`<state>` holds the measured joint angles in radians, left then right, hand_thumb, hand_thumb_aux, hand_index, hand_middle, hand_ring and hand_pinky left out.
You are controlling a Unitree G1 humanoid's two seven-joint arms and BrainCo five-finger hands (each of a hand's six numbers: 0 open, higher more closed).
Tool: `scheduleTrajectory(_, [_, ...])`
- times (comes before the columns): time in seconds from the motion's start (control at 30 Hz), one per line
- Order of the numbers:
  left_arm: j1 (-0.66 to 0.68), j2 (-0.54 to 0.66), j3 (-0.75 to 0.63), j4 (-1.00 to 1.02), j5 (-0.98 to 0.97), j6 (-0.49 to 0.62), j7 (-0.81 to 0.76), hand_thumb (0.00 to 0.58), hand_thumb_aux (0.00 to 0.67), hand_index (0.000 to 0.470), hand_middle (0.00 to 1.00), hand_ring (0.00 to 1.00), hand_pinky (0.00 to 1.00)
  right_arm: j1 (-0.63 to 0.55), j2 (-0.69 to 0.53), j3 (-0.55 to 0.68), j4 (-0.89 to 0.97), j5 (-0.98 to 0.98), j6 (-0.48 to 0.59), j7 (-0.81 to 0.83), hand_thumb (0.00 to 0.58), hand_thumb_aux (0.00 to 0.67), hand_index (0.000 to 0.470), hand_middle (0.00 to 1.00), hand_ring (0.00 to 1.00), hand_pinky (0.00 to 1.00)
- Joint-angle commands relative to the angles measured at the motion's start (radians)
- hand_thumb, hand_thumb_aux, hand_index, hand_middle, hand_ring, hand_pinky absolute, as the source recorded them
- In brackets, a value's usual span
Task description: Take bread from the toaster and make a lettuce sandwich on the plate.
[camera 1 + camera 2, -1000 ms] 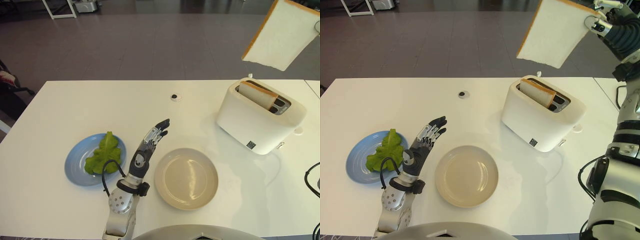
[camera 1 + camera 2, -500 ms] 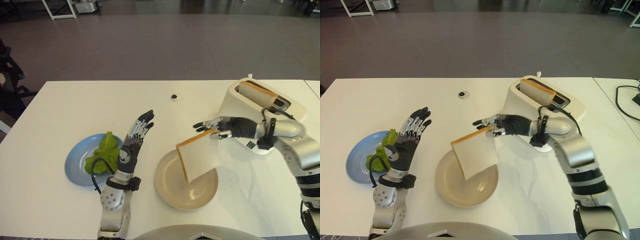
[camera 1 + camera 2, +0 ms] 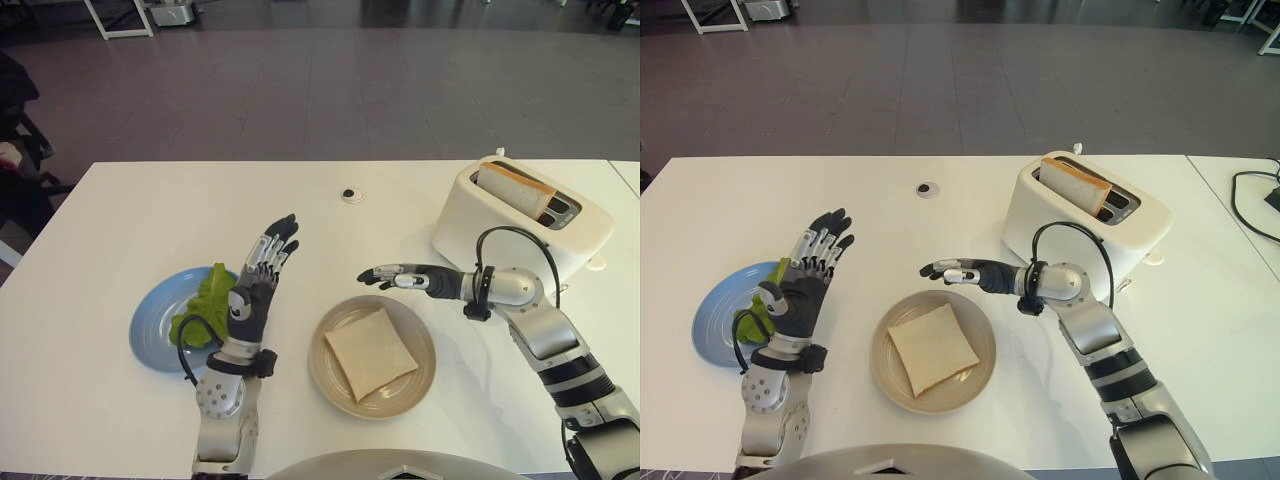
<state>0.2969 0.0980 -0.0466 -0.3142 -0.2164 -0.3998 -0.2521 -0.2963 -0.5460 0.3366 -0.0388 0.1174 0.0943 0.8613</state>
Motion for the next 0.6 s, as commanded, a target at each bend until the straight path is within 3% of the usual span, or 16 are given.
scheduleTrajectory(0.03, [-0.007,0.089,0.101,-0.108,0.092,0.182,0.056,0.000,0.000,0.000,0.00,0.00,0.00,0.005,0.017,-0.053,-0.005,0.016,-0.020,-0.012,0.000,0.000,0.000,0.00,0.00,0.00])
scheduleTrajectory(0.1, [0.007,0.191,0.208,-0.157,0.241,0.246,0.074,0.000,0.000,0.000,0.00,0.00,0.00,0.021,0.026,-0.097,-0.025,0.057,-0.036,-0.006,0.000,0.000,0.000,0.00,0.00,0.00])
scheduleTrajectory(0.2, [0.067,0.420,0.334,-0.103,0.671,0.280,0.114,0.000,0.000,0.000,0.00,0.00,0.00,0.065,0.030,-0.173,-0.074,0.133,-0.057,0.002,0.000,0.000,0.000,0.00,0.00,0.00])
scheduleTrajectory(0.3, [0.138,0.555,0.333,0.063,0.893,0.329,0.135,0.000,0.000,0.000,0.00,0.00,0.00,0.093,0.035,-0.221,-0.070,0.151,-0.083,-0.018,0.000,0.000,0.000,0.00,0.00,0.00])
scheduleTrajectory(0.37, [0.169,0.584,0.312,0.132,0.971,0.350,0.150,0.000,0.000,0.000,0.00,0.00,0.00,0.109,0.037,-0.234,-0.056,0.149,-0.098,-0.019,0.000,0.000,0.000,0.00,0.00,0.00])
scheduleTrajectory(0.4, [0.175,0.590,0.292,0.158,0.990,0.352,0.152,0.014,0.008,0.006,0.00,0.00,0.00,0.115,0.037,-0.239,-0.053,0.149,-0.101,-0.018,0.000,0.000,0.000,0.00,0.00,0.00])
scheduleTrajectory(0.43, [0.154,0.597,0.261,0.193,1.001,0.346,0.147,0.116,0.071,0.050,0.00,0.00,0.00,0.133,0.035,-0.249,-0.063,0.146,-0.103,-0.026,0.000,0.000,0.000,0.00,0.00,0.00])
scheduleTrajectory(0.47, [0.122,0.605,0.228,0.235,1.013,0.339,0.144,0.183,0.116,0.081,0.00,0.00,0.00,0.149,0.034,-0.259,-0.073,0.144,-0.105,-0.035,0.000,0.000,0.000,0.00,0.00,0.00])
scheduleTrajectory(0.53, [0.071,0.621,0.184,0.320,1.017,0.330,0.145,0.227,0.147,0.103,0.00,0.00,0.00,0.167,0.036,-0.267,-0.083,0.138,-0.110,-0.049,0.000,0.000,0.000,0.00,0.00,0.00])
scheduleTrajectory(0.6, [0.052,0.633,0.167,0.378,1.010,0.319,0.160,0.227,0.147,0.103,0.00,0.00,0.00,0.167,0.041,-0.269,-0.087,0.137,-0.112,-0.055,0.000,0.000,0.000,0.00,0.00,0.00])
